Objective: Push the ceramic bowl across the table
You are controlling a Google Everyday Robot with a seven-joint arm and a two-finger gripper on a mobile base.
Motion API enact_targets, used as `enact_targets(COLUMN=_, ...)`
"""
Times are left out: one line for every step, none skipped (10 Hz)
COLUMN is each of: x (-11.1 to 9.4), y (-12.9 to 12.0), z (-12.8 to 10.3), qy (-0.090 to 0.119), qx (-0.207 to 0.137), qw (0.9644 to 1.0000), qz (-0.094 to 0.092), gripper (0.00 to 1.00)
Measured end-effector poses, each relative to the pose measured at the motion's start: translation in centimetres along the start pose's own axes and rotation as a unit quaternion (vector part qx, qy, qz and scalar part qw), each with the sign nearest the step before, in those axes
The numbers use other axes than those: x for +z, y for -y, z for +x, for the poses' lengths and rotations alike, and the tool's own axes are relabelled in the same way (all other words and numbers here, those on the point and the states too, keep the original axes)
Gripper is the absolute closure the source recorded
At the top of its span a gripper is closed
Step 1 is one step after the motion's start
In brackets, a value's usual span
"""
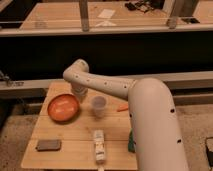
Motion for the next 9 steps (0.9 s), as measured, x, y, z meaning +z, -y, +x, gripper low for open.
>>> enact_targets(x=0.16, y=0.01, z=-0.09, qy=0.002, qx=-0.01, qw=0.9999, qz=0.001, gripper=0.94)
enact_targets(x=0.32, y=0.01, z=-0.09, qy=0.003, qx=-0.017, qw=0.9998, qz=0.002, gripper=0.94)
enact_targets(x=0.43, y=0.14, z=-0.21, qy=0.005, qx=-0.024, qw=0.9997, qz=0.004, gripper=0.94)
enact_targets(x=0.54, y=0.22, z=-0.32, qy=0.006, qx=-0.028, qw=0.9996, qz=0.005, gripper=0.94)
enact_targets(x=0.61, y=0.28, z=-0.41, qy=0.007, qx=-0.033, qw=0.9994, qz=0.007, gripper=0.94)
enact_targets(x=0.7, y=0.32, z=-0.49, qy=0.008, qx=-0.039, qw=0.9992, qz=0.007, gripper=0.94)
enact_targets(x=0.86, y=0.34, z=-0.54, qy=0.01, qx=-0.047, qw=0.9988, qz=0.009, gripper=0.94)
enact_targets(x=0.92, y=0.37, z=-0.58, qy=0.011, qx=-0.052, qw=0.9985, qz=0.011, gripper=0.94)
enact_targets(x=1.07, y=0.39, z=-0.67, qy=0.013, qx=-0.057, qw=0.9982, qz=0.012, gripper=0.94)
